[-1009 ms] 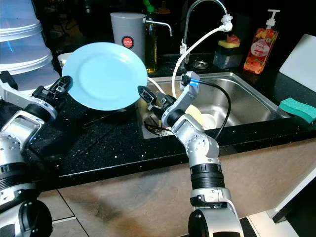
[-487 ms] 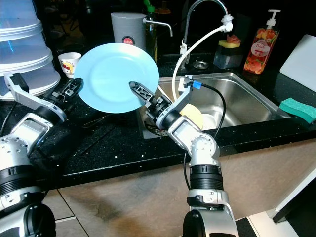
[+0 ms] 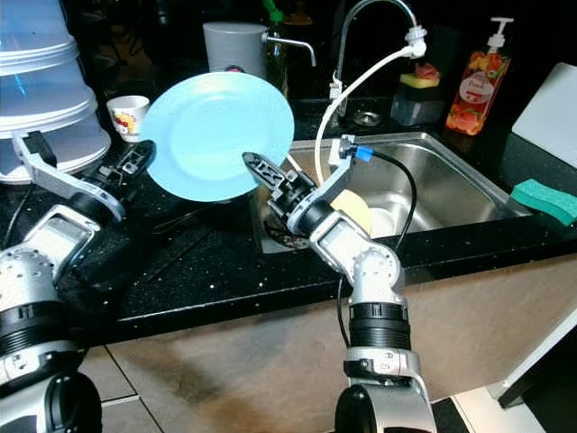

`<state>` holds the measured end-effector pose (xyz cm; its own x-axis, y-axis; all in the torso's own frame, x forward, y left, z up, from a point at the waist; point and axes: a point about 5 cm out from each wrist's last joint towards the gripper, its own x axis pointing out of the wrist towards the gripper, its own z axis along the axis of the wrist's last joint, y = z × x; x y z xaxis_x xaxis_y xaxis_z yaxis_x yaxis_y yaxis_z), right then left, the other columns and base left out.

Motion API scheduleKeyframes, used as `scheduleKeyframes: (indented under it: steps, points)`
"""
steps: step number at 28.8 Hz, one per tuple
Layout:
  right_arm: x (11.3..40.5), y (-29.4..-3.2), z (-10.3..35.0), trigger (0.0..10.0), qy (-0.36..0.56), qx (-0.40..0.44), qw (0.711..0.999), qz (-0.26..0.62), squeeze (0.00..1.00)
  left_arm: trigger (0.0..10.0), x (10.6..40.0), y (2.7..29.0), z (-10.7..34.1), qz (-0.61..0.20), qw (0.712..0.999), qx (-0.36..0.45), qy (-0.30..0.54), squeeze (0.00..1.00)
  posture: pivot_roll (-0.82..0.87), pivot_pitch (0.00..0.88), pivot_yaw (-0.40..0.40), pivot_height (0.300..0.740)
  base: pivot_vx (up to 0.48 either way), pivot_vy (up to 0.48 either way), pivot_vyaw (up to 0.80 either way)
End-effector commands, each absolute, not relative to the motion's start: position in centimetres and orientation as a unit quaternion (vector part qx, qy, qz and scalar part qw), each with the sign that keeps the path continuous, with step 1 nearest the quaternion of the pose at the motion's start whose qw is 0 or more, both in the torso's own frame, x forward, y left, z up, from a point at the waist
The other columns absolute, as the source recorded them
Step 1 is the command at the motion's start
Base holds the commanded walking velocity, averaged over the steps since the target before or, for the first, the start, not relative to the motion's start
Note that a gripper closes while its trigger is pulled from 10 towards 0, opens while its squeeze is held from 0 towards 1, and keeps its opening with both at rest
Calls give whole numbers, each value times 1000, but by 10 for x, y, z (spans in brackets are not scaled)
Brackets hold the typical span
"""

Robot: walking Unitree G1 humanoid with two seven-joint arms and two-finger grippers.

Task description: Kitchen organization

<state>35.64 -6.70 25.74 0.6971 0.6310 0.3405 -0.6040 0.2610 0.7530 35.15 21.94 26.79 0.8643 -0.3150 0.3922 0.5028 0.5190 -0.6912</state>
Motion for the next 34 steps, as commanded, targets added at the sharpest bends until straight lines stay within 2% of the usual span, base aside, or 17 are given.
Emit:
scheduleKeyframes:
  steps: [1,8,12,13,15,16,19,21,22,23,24,25,29,31,32,33,34]
  points:
    - [352,-66,269,0,-6,471,782,409,0,0,353,211,259,-239,871,-421,-82,0,45,27,-2,740,0,0,0]
    - [353,-68,270,0,-9,474,781,406,0,0,354,210,257,-237,878,-410,-74,0,48,32,-2,740,0,0,0]
    - [357,-73,268,0,-13,481,788,384,0,0,357,207,254,-219,899,-374,-60,0,49,32,-2,740,0,0,0]
    - [360,-77,266,0,-15,481,799,362,0,7961,359,208,252,-205,908,-363,-51,0,50,32,-1,740,0,0,0]
    - [360,-77,266,0,-15,481,799,362,0,7961,359,208,252,-205,908,-363,-51,0,50,32,-1,740,0,0,0]
    - [361,-78,266,0,-16,481,802,352,0,10000,359,209,251,-200,909,-362,-52,1000,48,32,0,740,0,0,0]
    - [365,-84,264,0,-21,483,811,330,0,10000,360,212,251,-183,915,-356,-54,1000,48,32,0,740,0,0,0]
    - [373,-99,263,0,-41,490,826,276,0,10000,363,221,248,-118,946,-297,-59,1000,48,32,0,740,0,0,0]
    - [373,-99,263,0,-41,490,826,276,0,10000,363,221,248,-118,946,-297,-59,1000,48,32,0,740,0,0,0]
    - [374,-103,263,0,-47,484,833,263,0,10000,363,223,249,-105,951,-284,-70,655,46,33,0,740,0,0,0]
    - [376,-107,261,0,-54,465,850,243,0,10000,362,223,252,-101,952,-277,-87,0,46,33,0,740,0,0,0]
    - [376,-107,261,0,-54,465,850,243,0,10000,362,223,252,-101,952,-277,-87,0,46,33,0,740,0,0,0]
    - [379,-116,257,0,-64,419,884,197,0,10000,360,219,260,-112,950,-265,-118,0,45,32,-2,740,0,0,0]
    - [381,-121,252,0,-66,358,917,164,0,10000,357,201,266,-168,954,-213,-126,0,44,31,-2,740,0,0,0]
    - [382,-120,247,667,-63,302,939,153,0,10000,353,185,268,-213,955,-165,-120,0,43,28,-1,740,0,0,0]
    - [382,-120,244,667,-62,262,952,147,0,10000,349,174,268,-243,954,-134,-115,0,43,28,-1,740,0,0,0]
    - [381,-118,240,3490,-58,219,963,146,0,10000,346,160,264,-277,953,-71,-99,0,43,25,-2,740,0,0,0]
